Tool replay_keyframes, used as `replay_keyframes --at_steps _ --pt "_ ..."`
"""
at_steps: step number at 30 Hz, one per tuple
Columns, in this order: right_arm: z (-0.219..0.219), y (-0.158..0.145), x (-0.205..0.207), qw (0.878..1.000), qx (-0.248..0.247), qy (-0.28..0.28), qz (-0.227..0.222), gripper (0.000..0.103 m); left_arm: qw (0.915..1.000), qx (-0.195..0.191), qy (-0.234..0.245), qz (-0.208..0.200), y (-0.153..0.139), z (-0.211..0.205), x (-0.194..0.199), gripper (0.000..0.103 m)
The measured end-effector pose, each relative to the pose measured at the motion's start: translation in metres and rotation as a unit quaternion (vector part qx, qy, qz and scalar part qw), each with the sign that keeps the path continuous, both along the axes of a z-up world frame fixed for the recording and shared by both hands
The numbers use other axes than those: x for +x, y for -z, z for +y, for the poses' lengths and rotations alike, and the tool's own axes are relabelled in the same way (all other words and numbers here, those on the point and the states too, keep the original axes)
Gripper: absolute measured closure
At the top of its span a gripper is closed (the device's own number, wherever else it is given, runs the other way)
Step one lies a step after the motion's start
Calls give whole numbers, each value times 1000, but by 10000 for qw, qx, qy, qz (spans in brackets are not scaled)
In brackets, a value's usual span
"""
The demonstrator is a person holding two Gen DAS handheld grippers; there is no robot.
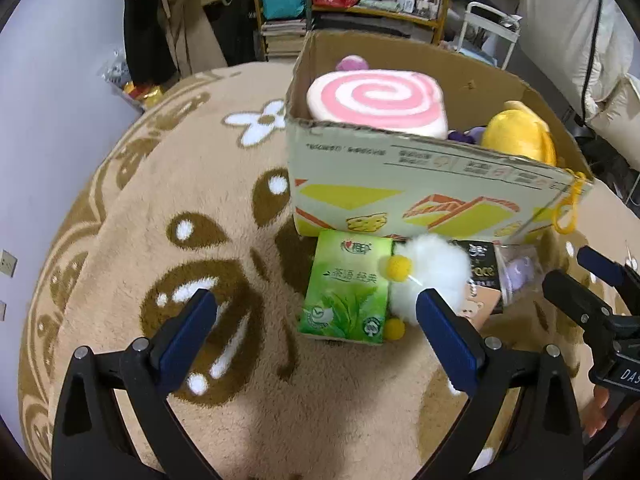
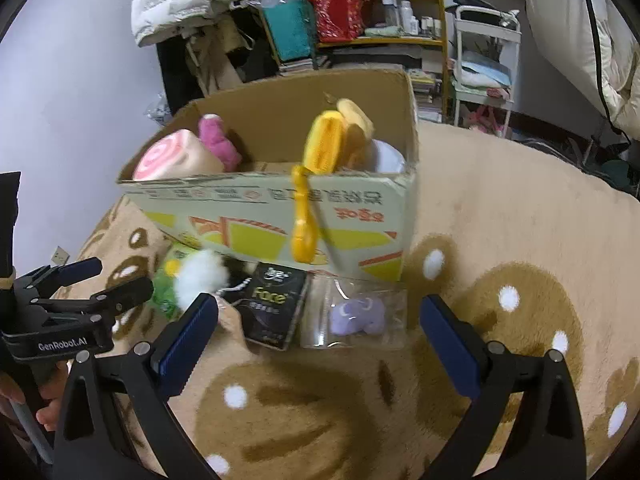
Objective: Organize soft objects
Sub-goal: 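Move left tool to green tissue pack while right tool reaches bagged purple plush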
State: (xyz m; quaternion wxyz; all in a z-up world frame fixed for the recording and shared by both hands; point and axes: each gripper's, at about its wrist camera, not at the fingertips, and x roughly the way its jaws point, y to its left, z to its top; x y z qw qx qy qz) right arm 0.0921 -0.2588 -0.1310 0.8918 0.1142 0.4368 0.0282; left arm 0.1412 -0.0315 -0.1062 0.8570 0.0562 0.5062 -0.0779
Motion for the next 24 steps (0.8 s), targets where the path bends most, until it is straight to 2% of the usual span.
replay_keyframes --at_steps 6,13,16,24 --pt "-12 13 9 9996 3 278 95 0 9998 -95 -49 140 6 0 15 4" --pt "-23 27 18 9986 -16 466 256 0 9991 128 70 395 23 -4 26 4" --pt "-27 36 22 9980 73 472 402 3 9981 232 88 565 31 -6 28 4" --pt "-23 45 27 9979 -70 408 507 4 9968 364 206 684 39 -13 27 4"
